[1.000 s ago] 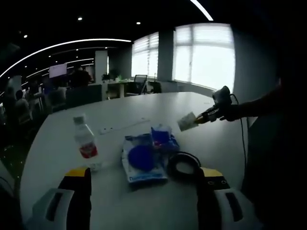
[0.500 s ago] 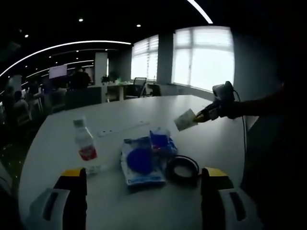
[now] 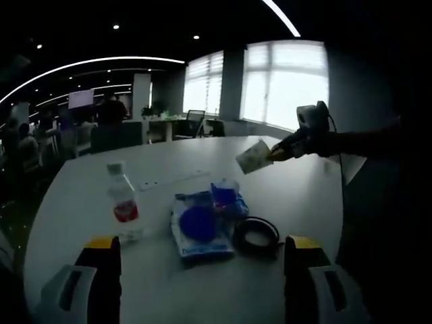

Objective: Arrange the tabletop items into an orderly group along one side of the table until the central work area is clear of visible clutter.

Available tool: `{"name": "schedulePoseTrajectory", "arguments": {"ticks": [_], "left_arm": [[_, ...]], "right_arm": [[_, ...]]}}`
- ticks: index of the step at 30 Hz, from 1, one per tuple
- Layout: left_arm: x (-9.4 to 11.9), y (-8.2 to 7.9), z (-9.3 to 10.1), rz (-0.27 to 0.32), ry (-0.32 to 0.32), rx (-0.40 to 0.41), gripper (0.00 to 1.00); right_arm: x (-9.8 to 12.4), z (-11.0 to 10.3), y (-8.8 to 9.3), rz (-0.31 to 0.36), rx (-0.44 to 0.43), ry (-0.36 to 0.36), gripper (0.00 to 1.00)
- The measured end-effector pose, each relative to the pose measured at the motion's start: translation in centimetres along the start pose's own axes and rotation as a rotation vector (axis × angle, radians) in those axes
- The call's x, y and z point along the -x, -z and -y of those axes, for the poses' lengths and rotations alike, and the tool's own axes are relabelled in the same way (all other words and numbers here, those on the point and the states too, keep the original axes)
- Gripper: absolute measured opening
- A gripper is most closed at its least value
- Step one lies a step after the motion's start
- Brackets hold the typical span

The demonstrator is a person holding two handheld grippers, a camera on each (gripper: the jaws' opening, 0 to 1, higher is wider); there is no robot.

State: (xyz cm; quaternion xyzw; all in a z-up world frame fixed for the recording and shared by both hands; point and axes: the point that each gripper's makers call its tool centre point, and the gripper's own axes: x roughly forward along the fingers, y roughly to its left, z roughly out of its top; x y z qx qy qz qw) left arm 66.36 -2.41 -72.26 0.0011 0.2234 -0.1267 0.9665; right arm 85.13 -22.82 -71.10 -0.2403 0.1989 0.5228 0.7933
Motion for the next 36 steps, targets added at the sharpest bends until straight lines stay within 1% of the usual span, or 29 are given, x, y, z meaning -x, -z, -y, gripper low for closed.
{"name": "schedulePoseTrajectory", "arguments": {"ticks": [7, 10, 13, 17, 20, 25, 28, 31, 36], "left_arm": [[-0.1, 0.3, -0.2, -0.018, 0.026, -0.015, 0.99], [-0.1, 0.1, -0.3, -0.010, 0.038, -0.009, 0.99], [-0.3, 0.2, -0.6, -0.015, 0.040, -0.017, 0.99], [-0.5, 0.1, -0.6, -0.019, 0.049, -0.016, 0.99], [-0.6, 0.0, -0.5, -0.019, 0.057, -0.019, 0.99], [-0.7, 0.1, -0.9, -0.022, 0.059, -0.024, 0.99], [-0.8, 0.2, -1.1, -0.023, 0.061, -0.025, 0.99], [-0.9, 0.5, -1.3, -0.031, 0.064, -0.026, 0.99], [-0.9, 0.5, -1.4, -0.035, 0.068, -0.026, 0.99]], "right_arm": [[-0.4, -1.0, -2.0, 0.006, 0.055, -0.018, 0.00], [-0.7, -1.2, -2.6, 0.010, 0.077, -0.024, 0.00], [-0.8, -1.8, -3.5, 0.007, 0.108, -0.038, 0.00], [-1.2, -2.2, -4.7, 0.020, 0.146, -0.054, 0.00], [-1.7, -2.2, -5.2, 0.018, 0.176, -0.067, 0.00], [-2.3, -3.1, -6.5, 0.019, 0.223, -0.090, 0.00], [-3.1, -3.7, -7.5, 0.020, 0.259, -0.110, 0.00], [-4.0, -3.9, -8.2, 0.021, 0.285, -0.127, 0.00], [-5.7, -5.0, -9.1, 0.009, 0.353, -0.174, 0.00]]}}
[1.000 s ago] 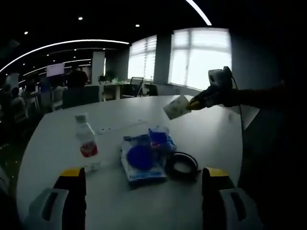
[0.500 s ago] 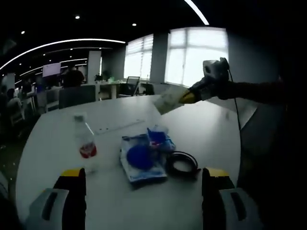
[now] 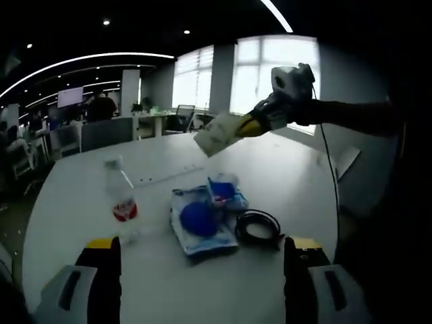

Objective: Arrange the tabletop items into an orderly group along one side of the table until the central work area is clear of visible clutter.

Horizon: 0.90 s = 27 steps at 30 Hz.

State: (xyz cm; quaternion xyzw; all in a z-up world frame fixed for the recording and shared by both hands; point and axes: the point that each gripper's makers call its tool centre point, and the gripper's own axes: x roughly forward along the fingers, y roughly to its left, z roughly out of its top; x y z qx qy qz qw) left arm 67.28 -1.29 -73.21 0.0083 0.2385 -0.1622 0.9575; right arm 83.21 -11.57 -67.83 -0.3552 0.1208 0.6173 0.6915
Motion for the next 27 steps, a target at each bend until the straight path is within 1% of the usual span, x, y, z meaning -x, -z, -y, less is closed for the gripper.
{"name": "schedulePoseTrajectory", "arguments": {"ticks": [5, 9, 15, 20, 24, 27], "left_arm": [[-0.1, -0.2, 0.1, -0.005, 0.005, -0.006, 0.99], [-0.2, -0.3, 0.1, -0.002, 0.007, -0.005, 0.98], [-0.1, -0.4, 0.0, -0.002, 0.004, 0.000, 0.98], [-0.1, -0.7, -0.4, 0.002, -0.007, 0.006, 0.98], [0.0, -1.1, -0.8, 0.011, -0.011, 0.013, 0.98], [0.0, -1.1, -1.1, 0.013, -0.013, 0.013, 0.98]], "right_arm": [[-1.6, -0.3, -0.8, -0.007, 0.039, -0.040, 0.00], [-2.9, -0.6, -1.0, -0.024, 0.076, -0.078, 0.00], [-4.4, -1.1, -1.3, -0.040, 0.104, -0.120, 0.00], [-5.9, -1.5, -1.2, -0.052, 0.127, -0.155, 0.00], [-6.9, -1.8, -1.4, -0.060, 0.151, -0.179, 0.00], [-7.7, -2.0, -1.6, -0.065, 0.160, -0.195, 0.00]]}}
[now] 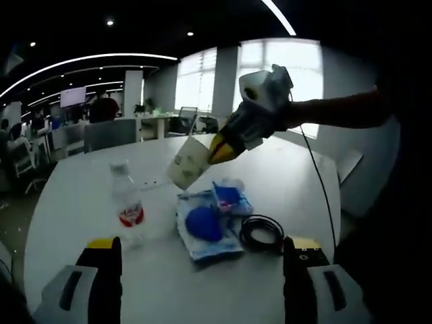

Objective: Arrange the tabletop items into an orderly group along one side of the table until the central work area is clear of visible clutter.

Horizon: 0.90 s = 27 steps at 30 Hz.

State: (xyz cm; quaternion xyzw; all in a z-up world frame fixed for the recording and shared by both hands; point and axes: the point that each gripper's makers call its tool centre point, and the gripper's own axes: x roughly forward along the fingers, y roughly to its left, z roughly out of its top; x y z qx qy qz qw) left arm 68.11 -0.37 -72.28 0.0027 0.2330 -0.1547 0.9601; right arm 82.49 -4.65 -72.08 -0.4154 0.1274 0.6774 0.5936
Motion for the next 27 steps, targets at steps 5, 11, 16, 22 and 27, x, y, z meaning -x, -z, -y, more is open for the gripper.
{"name": "schedulePoseTrajectory", "arguments": {"ticks": [5, 11, 16, 22, 27], "left_arm": [[-0.1, 0.3, -0.6, -0.006, -0.008, 0.007, 0.98], [-0.3, 0.6, -0.9, -0.014, -0.013, 0.015, 0.97], [-0.4, 0.7, -1.1, -0.015, -0.019, 0.023, 0.97], [-0.4, 0.8, -1.4, -0.020, -0.023, 0.030, 0.97], [-0.4, 0.9, -1.4, -0.020, -0.025, 0.036, 0.97]], "right_arm": [[-1.5, 0.0, -0.2, -0.010, 0.015, -0.026, 0.00], [-3.2, -0.6, 0.1, -0.046, 0.075, -0.055, 0.00], [-4.7, -0.6, 0.3, -0.066, 0.113, -0.079, 0.00], [-6.1, -0.9, 0.5, -0.100, 0.157, -0.105, 0.00], [-6.7, -1.5, 1.0, -0.151, 0.221, -0.121, 0.00]]}}
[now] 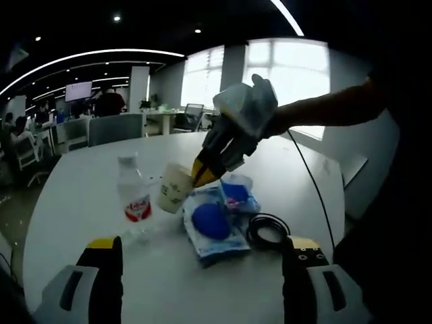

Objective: Arrange the tabletop items into an orderly group along one side of the table until the central work area is clear of visible clutter.

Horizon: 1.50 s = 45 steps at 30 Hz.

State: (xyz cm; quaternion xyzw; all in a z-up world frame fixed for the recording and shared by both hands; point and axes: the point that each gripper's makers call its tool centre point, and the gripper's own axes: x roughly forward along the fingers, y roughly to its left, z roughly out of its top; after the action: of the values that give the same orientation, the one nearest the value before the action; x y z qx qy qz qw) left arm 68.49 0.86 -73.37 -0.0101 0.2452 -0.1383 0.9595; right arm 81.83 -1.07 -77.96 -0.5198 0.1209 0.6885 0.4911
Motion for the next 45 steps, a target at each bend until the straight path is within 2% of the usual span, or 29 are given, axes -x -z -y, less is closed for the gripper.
{"name": "schedulePoseTrajectory", "arguments": {"ticks": [14, 26, 29, 45], "left_arm": [[0.1, 0.5, 0.6, -0.013, 0.013, 0.004, 0.96], [0.1, 0.5, 0.4, -0.002, 0.009, 0.013, 0.95], [0.2, 0.5, 0.2, -0.001, 0.003, 0.018, 0.95], [0.4, 0.9, -0.2, -0.005, -0.009, 0.035, 0.95]], "right_arm": [[-1.9, -0.4, 1.6, -0.126, 0.179, -0.036, 0.00], [-2.4, -0.5, 1.7, -0.156, 0.240, -0.065, 0.00], [-2.9, -0.6, 1.8, -0.176, 0.287, -0.080, 0.00], [-3.6, -0.7, 1.7, -0.194, 0.311, -0.108, 0.00]]}}
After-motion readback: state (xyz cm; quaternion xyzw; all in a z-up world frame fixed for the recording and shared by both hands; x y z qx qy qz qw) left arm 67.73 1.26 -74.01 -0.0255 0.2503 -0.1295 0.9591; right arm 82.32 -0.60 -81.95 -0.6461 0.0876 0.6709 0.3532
